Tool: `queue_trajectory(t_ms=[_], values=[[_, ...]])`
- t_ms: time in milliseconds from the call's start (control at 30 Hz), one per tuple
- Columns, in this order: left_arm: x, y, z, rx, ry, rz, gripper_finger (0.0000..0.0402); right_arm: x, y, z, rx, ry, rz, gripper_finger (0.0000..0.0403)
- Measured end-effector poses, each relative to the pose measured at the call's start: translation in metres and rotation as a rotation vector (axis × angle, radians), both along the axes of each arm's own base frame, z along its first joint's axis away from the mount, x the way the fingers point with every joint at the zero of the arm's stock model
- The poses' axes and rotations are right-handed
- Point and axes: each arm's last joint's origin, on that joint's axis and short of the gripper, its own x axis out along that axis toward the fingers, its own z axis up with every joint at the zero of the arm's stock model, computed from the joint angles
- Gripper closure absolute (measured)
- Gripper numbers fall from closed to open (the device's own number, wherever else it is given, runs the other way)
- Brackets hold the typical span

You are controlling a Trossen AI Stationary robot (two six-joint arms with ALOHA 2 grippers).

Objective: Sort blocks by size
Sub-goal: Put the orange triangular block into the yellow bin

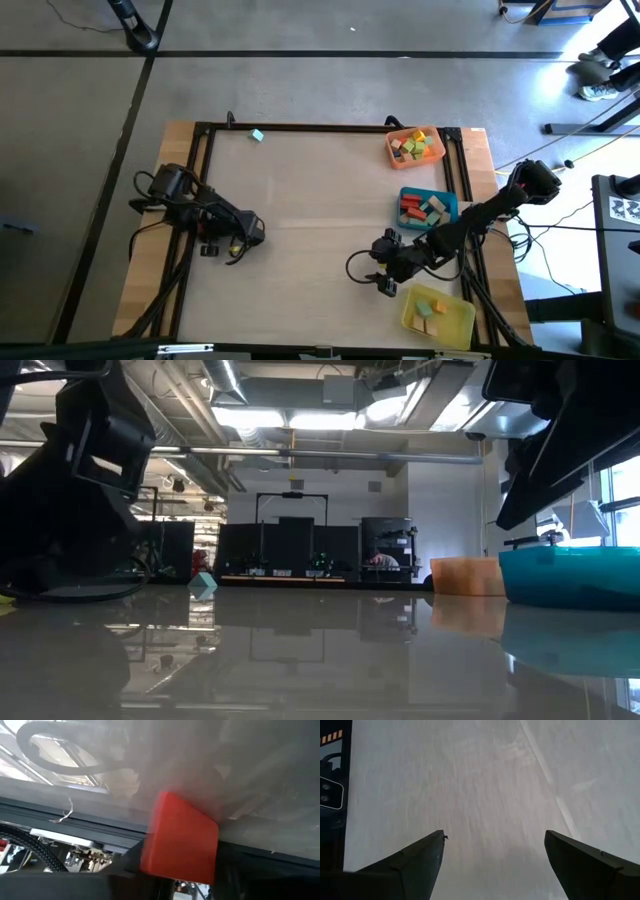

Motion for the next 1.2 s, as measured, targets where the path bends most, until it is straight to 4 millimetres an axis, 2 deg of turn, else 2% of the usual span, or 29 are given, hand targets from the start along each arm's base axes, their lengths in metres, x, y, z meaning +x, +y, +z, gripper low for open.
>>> queue_trajectory(t_ms=[100,333,600,800,967,1100,1200], values=[[0.0,0.0,0.001,-0.004,-0.014,-0.001,0.0296,0.0,0.0,0.0,0.0,0.0,0.0,0.0063],[0.009,-0.005,0.008,0.014,-0.069,-0.013,0.0298,0.0,0.0,0.0,0.001,0.0,0.0,0.0063],[0.031,-0.021,0.028,0.035,-0.202,-0.028,0.0298,0.0,0.0,0.0,-0.005,-0.006,-0.01,0.0063],[0.042,-0.035,0.063,0.107,-0.475,-0.043,0.0298,0.0,-0.001,0.001,-0.015,-0.017,-0.032,0.0063],[0.043,-0.048,0.101,0.113,-0.857,-0.022,0.0298,0.002,-0.002,0.002,-0.109,-0.069,-0.032,0.0063],[0.046,-0.057,0.127,0.092,-1.188,-0.049,0.0296,0.009,-0.001,0.009,-0.192,-0.182,-0.012,0.0063],[0.052,-0.064,0.143,0.039,-1.375,-0.081,0.0297,0.014,0.001,0.017,-0.256,-0.285,0.01,0.0063]])
